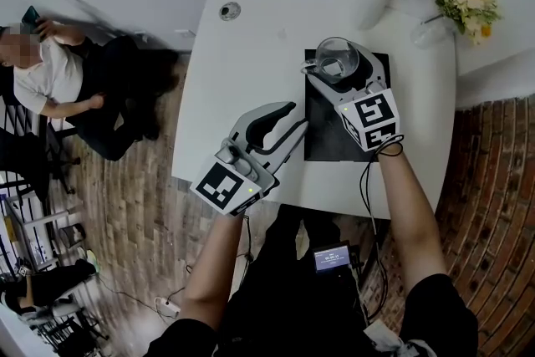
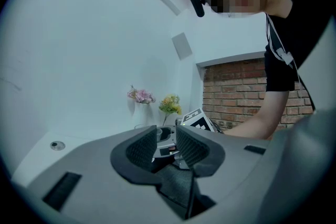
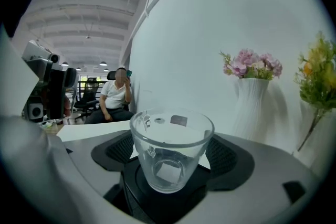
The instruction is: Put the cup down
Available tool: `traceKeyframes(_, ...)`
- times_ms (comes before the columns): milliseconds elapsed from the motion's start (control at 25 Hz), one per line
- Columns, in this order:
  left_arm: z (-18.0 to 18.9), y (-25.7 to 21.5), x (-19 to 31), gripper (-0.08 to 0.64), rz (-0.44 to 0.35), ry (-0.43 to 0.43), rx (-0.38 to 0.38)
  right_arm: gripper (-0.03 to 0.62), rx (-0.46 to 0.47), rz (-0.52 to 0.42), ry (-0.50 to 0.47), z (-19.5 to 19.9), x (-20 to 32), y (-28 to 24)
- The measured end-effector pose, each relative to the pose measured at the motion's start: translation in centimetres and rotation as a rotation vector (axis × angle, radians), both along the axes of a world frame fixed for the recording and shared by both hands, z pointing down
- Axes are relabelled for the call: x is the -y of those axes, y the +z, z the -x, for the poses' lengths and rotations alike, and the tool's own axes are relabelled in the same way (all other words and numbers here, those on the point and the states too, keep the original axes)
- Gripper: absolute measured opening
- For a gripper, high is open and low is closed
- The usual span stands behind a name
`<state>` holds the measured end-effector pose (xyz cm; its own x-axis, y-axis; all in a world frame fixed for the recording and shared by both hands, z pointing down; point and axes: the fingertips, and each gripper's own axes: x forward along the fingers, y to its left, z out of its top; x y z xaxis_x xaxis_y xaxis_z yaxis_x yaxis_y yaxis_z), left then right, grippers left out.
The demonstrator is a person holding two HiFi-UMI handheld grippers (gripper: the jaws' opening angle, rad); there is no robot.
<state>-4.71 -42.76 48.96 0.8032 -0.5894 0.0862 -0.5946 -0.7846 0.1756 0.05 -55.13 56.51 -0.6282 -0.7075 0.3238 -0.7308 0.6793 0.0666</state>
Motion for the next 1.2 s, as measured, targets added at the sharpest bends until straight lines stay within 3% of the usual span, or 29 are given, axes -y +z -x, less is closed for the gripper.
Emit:
traceKeyframes(640, -0.4, -2.6, -1.9, 0.106, -0.043, -0.017, -0.001, 0.419, 0.065, 0.017, 0.078, -3.9, -5.1, -3.4)
traceKeyframes(1040, -1.1, -4.4, -4.1, 0.106, -0.065, 0.011, 0.033, 0.417, 0.017, -0.017, 0.015, -4.4, -10.4, -7.4)
traceKeyframes(1200, -1.8, -6.0, -4.9, 0.106, -0.089, 0.029, 0.025, 0.339, -0.042, -0.070, -0.014, -4.5, -12.7, -9.9)
